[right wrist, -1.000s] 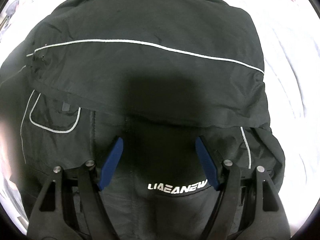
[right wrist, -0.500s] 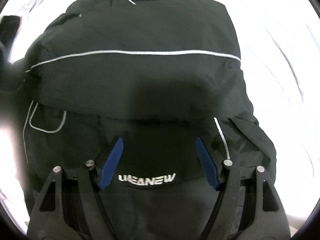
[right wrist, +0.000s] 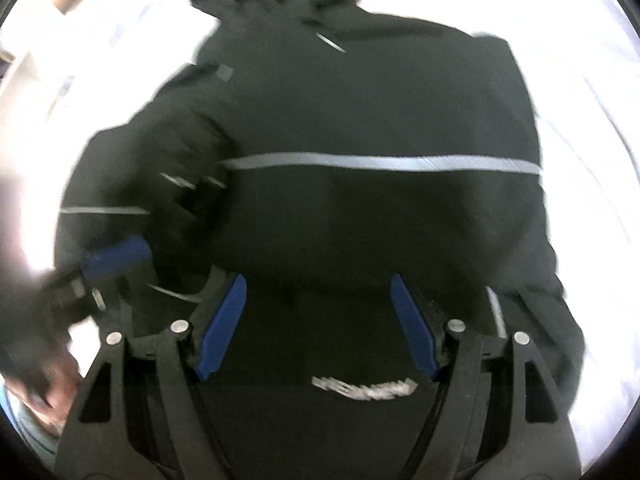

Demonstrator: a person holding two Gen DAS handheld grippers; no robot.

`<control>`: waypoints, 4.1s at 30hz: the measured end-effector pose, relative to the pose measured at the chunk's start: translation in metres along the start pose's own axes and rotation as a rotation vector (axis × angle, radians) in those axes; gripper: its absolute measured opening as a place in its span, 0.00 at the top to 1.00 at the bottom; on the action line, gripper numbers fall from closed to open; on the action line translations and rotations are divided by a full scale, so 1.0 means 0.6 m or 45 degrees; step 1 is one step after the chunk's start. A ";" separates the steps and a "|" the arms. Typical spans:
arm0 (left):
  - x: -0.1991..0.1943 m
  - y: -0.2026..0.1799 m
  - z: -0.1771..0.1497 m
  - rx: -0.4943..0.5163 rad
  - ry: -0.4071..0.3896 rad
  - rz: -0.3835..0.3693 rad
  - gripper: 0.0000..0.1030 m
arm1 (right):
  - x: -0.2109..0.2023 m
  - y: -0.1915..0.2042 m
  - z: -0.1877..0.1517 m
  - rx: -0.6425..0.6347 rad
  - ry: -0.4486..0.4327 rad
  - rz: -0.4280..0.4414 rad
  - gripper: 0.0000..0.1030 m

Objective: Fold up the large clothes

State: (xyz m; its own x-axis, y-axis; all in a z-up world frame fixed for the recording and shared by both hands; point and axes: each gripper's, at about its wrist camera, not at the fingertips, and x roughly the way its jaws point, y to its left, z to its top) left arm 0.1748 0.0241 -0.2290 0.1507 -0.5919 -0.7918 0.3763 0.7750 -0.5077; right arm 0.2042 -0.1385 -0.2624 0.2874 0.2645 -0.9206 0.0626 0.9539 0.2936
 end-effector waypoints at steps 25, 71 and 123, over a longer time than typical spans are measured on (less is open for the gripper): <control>-0.185 0.176 0.020 -0.300 -0.294 0.363 0.58 | -0.111 0.022 0.060 0.007 -0.203 0.117 0.83; 0.022 0.183 0.141 -0.239 -0.047 0.483 0.58 | -0.018 -0.185 0.118 0.152 -0.025 -0.248 0.44; 0.112 0.245 0.529 -0.211 -0.208 0.466 0.55 | -0.026 -0.155 0.513 -0.050 -0.290 -0.150 0.37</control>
State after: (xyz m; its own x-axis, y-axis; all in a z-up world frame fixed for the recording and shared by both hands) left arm 0.5303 0.0282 -0.2491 0.3944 -0.2886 -0.8724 0.1212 0.9574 -0.2619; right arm 0.4882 -0.2749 -0.1961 0.4883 0.1165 -0.8649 0.0724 0.9822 0.1732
